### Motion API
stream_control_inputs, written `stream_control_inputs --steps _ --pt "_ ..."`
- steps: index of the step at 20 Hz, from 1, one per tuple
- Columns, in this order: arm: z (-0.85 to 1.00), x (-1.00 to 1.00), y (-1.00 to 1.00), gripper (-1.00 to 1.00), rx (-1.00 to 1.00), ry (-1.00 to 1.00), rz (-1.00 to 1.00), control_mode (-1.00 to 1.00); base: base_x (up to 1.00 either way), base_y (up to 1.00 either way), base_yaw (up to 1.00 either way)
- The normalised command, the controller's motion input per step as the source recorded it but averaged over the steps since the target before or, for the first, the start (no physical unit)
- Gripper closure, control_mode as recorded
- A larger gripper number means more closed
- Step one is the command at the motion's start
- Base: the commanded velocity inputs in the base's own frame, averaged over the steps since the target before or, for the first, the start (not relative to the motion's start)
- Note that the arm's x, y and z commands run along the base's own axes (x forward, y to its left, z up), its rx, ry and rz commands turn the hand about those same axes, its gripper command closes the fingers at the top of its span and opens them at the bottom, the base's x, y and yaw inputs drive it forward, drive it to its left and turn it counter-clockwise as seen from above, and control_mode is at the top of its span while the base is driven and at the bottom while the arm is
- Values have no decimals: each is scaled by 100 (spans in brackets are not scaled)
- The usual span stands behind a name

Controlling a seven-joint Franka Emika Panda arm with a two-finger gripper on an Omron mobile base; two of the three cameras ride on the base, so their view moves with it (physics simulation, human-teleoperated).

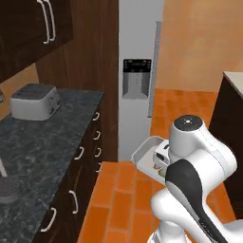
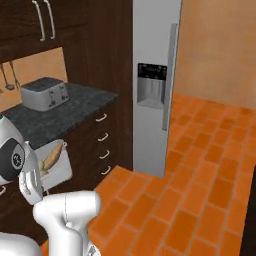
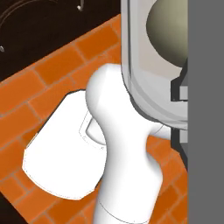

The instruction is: Take the meat container that has the steak and place it on the second highest rack of the freezer. Then take the vegetable container that has the sweet potato and mushroom and place it on the highest rack of the freezer.

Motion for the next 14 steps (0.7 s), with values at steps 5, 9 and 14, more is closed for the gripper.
stream_control_inputs --steps 5,9,14 --pt "0 0 0 100 0 0 0 100 16 -37 -73" --pt "0 0 0 100 0 0 0 100 76 -13 -67" --pt "0 0 0 100 0 0 0 100 100 0 -57"
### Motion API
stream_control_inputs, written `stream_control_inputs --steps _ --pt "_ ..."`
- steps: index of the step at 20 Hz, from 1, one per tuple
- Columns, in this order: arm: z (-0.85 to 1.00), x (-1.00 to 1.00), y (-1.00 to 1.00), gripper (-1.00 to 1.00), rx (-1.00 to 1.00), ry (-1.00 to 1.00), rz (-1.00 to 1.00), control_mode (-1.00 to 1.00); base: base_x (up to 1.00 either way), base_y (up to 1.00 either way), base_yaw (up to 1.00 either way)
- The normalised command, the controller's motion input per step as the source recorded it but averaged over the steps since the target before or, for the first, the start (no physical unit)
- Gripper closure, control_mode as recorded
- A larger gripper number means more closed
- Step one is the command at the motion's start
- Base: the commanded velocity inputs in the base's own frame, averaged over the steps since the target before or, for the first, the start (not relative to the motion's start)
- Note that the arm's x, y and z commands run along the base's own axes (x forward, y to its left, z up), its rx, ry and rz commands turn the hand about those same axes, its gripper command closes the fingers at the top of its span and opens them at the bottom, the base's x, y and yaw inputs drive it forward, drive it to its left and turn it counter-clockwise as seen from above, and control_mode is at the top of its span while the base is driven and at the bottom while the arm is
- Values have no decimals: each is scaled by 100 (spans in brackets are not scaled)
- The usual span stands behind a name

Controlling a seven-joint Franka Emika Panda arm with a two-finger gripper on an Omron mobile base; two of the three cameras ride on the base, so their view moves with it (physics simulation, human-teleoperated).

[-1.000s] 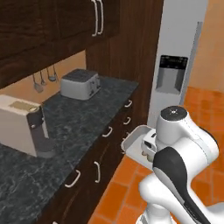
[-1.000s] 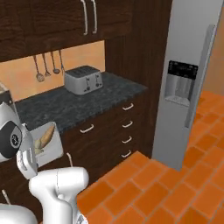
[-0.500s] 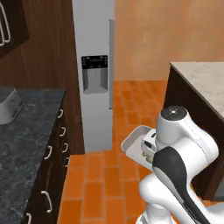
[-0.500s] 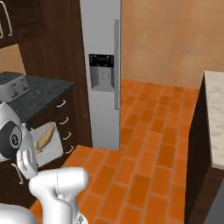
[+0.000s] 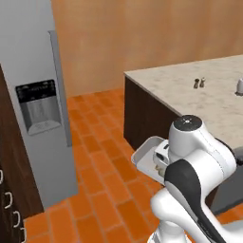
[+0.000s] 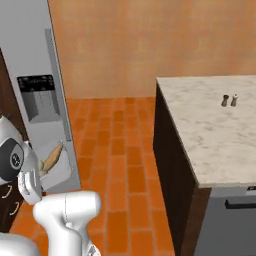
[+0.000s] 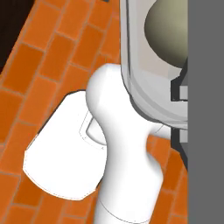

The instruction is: Take the meat container that has the steak and place it on the second highest rack of the freezer. Then take the vegetable container that has the sweet potato and mushroom and place it on the highest rack of the freezer.

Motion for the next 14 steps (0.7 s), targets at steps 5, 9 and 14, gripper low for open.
stream_control_inputs --steps 5,9,14 --pt "0 0 0 100 0 0 0 100 100 0 -41" --pt "0 0 0 100 0 0 0 100 100 -9 -3" --pt "0 0 0 100 0 0 0 100 100 -64 7"
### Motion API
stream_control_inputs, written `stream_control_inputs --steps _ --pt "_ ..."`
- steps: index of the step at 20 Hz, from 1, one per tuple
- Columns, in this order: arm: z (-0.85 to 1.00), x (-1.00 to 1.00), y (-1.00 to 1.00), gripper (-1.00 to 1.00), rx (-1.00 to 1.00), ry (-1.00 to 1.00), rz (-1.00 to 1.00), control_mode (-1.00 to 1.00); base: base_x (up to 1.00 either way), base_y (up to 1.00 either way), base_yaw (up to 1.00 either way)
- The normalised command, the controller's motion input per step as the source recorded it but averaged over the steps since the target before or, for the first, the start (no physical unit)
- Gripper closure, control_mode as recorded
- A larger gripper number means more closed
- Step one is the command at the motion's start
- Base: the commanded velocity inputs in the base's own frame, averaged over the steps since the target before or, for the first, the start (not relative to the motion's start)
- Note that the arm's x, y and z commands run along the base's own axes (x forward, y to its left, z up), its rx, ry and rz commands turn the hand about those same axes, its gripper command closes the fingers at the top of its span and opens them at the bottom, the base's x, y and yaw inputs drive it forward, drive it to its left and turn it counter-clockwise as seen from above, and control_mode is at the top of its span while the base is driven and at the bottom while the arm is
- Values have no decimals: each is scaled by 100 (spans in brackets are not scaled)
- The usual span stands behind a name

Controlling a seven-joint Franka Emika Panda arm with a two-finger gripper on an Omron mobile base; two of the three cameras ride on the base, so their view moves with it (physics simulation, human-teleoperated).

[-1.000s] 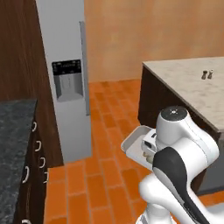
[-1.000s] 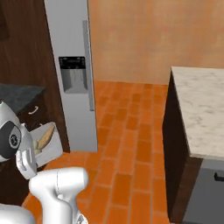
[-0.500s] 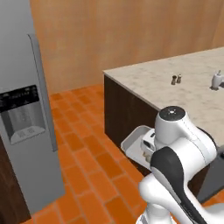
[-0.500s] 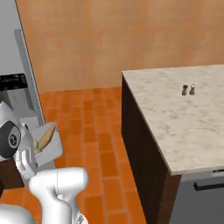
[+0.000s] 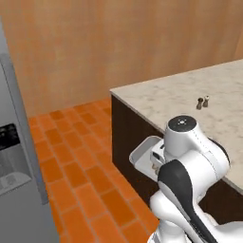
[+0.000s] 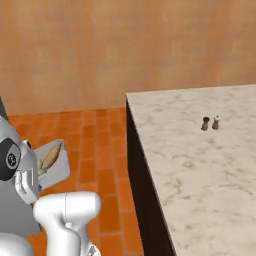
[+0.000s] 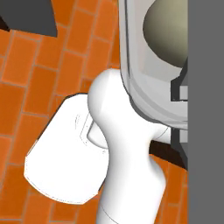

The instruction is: Take the meat container that has the steak and place it on the second highest rack of the freezer. Then take the vegetable container that has the sweet potato and mushroom and place it on the highest rack of the freezer.

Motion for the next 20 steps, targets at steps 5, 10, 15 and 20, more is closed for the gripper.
stream_control_inputs --steps 5,10,15,20 --pt "0 0 0 100 0 0 0 100 100 -23 2" --pt "0 0 0 100 0 0 0 100 100 4 10" --pt "0 0 0 100 0 0 0 100 100 5 16" --pt "0 0 0 100 0 0 0 100 100 10 30"
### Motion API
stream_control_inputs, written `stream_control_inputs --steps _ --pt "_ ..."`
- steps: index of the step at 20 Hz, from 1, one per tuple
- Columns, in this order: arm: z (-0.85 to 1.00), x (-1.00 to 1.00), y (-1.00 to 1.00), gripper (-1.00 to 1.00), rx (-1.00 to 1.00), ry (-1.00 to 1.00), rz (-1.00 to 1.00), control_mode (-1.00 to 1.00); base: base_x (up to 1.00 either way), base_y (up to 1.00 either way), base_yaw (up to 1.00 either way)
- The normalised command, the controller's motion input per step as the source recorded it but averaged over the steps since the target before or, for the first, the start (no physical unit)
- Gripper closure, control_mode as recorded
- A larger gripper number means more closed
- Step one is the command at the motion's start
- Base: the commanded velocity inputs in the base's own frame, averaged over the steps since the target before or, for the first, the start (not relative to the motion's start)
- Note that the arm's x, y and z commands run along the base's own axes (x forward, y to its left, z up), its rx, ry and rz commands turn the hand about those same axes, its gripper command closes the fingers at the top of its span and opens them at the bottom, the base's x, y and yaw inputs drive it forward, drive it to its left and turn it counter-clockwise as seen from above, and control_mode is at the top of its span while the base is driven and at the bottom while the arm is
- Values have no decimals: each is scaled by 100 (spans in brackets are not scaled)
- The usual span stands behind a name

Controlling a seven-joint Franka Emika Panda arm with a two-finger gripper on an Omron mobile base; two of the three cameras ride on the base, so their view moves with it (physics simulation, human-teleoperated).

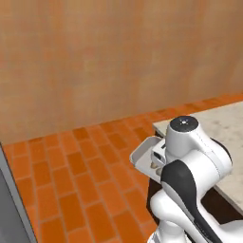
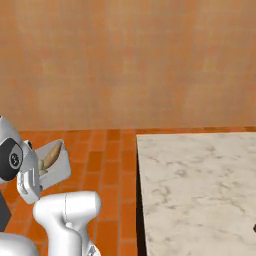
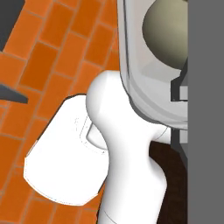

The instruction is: Take the meat container that has the steak and place it on the second highest rack of the freezer. Then take the vegetable container that has the sweet potato and mushroom and place it on the highest rack of the freezer.

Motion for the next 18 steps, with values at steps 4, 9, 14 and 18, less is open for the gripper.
stream_control_inputs --steps 4,9,14,18 --pt "0 0 0 100 0 0 0 100 100 16 36" --pt "0 0 0 100 0 0 0 100 100 20 42" --pt "0 0 0 100 0 0 0 100 74 34 48" --pt "0 0 0 100 0 0 0 100 4 47 60"
